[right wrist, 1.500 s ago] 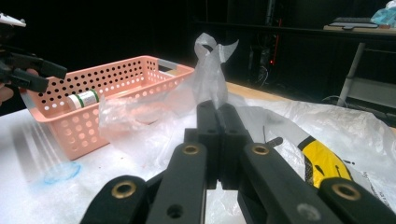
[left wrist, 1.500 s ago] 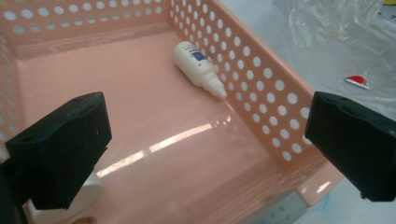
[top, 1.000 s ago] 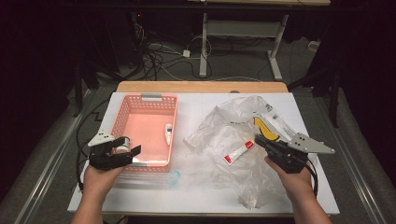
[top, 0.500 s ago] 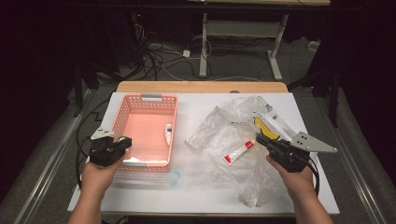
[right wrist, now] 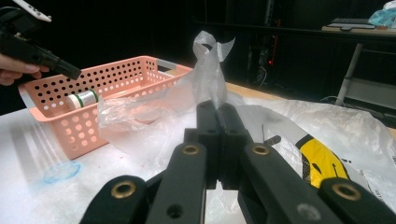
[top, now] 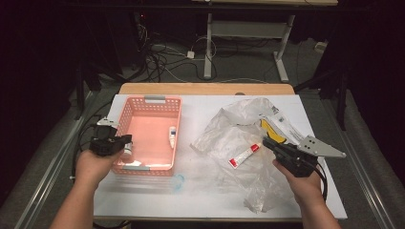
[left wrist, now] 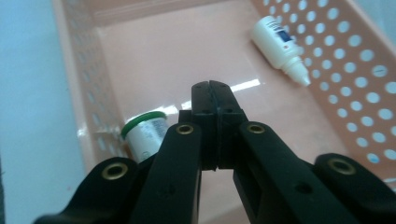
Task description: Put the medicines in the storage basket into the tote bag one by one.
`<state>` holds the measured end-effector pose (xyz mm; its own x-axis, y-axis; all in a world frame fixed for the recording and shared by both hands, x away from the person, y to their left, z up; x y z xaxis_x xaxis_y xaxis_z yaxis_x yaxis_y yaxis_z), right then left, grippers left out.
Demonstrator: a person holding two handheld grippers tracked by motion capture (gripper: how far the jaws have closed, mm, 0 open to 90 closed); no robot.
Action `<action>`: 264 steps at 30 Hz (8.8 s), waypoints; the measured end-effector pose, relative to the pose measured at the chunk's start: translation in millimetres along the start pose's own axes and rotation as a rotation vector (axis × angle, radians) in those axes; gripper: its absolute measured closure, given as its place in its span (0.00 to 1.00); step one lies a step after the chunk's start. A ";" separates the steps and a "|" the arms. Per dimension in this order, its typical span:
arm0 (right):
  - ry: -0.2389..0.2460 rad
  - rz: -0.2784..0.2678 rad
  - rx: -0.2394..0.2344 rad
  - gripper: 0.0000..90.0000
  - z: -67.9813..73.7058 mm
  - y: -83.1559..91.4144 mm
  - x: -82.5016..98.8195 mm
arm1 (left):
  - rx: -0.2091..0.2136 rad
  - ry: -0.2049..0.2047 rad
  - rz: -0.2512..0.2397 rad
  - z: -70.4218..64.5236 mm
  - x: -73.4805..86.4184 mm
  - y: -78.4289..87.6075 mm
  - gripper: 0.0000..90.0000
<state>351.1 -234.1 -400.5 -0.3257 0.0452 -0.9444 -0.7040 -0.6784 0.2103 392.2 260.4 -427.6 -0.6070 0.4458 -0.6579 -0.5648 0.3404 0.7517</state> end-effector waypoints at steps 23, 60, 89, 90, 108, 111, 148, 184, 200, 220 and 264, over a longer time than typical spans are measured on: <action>-0.002 0.013 0.004 1.00 0.8 -0.9 3.1 | -0.066 0.066 0.266 21.6 7.9 -15.1 0.98; 0.002 0.027 0.005 1.00 0.6 -3.3 6.8 | 0.141 -0.024 0.171 -12.8 -28.1 -34.2 0.98; 0.010 0.030 0.007 1.00 2.5 -2.9 7.0 | 0.126 0.049 0.325 -39.7 -53.1 -89.6 0.18; 0.009 0.030 0.007 1.00 2.3 -2.7 6.9 | 0.121 0.058 0.320 -39.1 -53.2 -89.7 0.17; 0.014 0.030 0.007 1.00 2.5 -3.1 6.9 | 0.127 0.067 0.447 -38.5 -49.2 -94.5 0.47; 0.009 0.028 0.009 1.00 2.6 -2.8 6.6 | 0.126 0.058 0.473 -39.5 -48.5 -97.6 0.51; 0.014 0.017 0.010 1.00 1.3 -0.6 5.0 | 0.118 -0.034 0.237 -57.5 -45.1 -52.1 0.60; 0.030 0.040 0.014 1.00 3.9 -3.4 10.3 | 0.032 -0.086 -0.100 -81.6 -4.3 -27.2 0.60; 0.028 0.038 0.012 1.00 4.5 -1.3 9.9 | 0.040 -0.091 -0.198 -93.2 -9.4 -14.4 0.60; 0.035 0.025 0.011 1.00 5.6 -0.1 7.2 | 0.117 -0.169 -0.259 -134.3 -28.1 -2.9 0.60; 0.046 0.035 0.003 1.00 9.8 -1.1 9.2 | 0.308 -0.314 -0.176 -216.5 -30.5 -51.2 0.60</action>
<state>342.7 -225.7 -407.0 -0.3210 -0.0126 -0.9470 -0.6943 -0.6769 0.2444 318.6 50.1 -455.8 -0.2914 0.5717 -0.7670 -0.4229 0.6422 0.6394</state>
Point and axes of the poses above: each handheld gripper's, and its own axes: y roughly backward along the jaws, x roughly out of its underside, z roughly to its left, the point moved 4 cm from there along -y, roughly forward along the jaws, and after that the axes turned 14 degrees about -y, right-handed, at the moved point
